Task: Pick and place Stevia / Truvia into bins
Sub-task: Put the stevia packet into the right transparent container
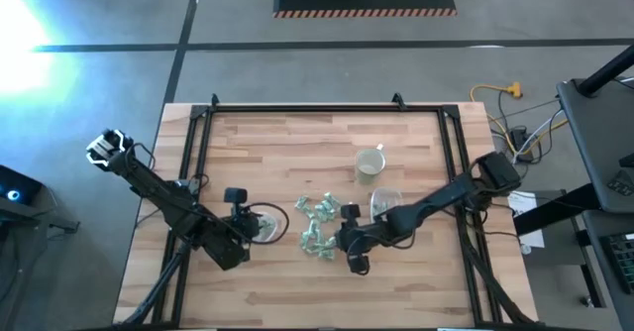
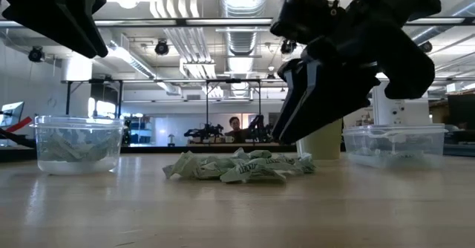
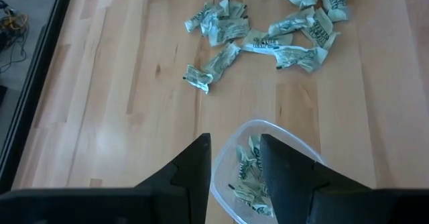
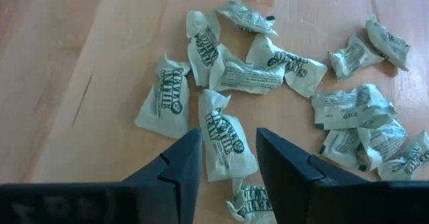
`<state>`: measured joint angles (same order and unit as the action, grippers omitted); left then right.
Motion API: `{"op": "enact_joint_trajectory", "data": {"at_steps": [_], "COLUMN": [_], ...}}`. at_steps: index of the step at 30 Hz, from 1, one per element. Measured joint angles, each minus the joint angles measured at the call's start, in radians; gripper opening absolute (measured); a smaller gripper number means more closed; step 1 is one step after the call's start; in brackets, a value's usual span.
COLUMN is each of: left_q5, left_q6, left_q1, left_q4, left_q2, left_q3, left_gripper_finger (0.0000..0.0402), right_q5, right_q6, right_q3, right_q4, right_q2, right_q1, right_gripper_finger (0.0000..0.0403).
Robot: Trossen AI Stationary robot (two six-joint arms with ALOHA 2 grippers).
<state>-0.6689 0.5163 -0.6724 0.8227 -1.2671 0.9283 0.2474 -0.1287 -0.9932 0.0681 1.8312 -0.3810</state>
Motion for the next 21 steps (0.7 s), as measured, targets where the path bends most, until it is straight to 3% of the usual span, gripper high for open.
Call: {"op": "enact_joint_trajectory", "data": {"at_steps": [7,21], "left_q5": [0.000,0.006], "left_q6": [0.000,0.000], "left_q1": [0.000,-0.001], "left_q4": [0.000,0.000], "left_q2": [0.000,0.000], "left_q3": [0.001,0.001], "left_gripper_finger": [0.0112,0.0112], "right_q5": [-0.122,-0.126], "right_q6": [0.011,0.012], "right_q3": [-0.003,-0.015], "right_q4": [-0.079,-0.064], "right_q2": [0.049,0.067], "right_q1": [0.024,0.048], "right_gripper_finger": [0.0153,0.0106]}}
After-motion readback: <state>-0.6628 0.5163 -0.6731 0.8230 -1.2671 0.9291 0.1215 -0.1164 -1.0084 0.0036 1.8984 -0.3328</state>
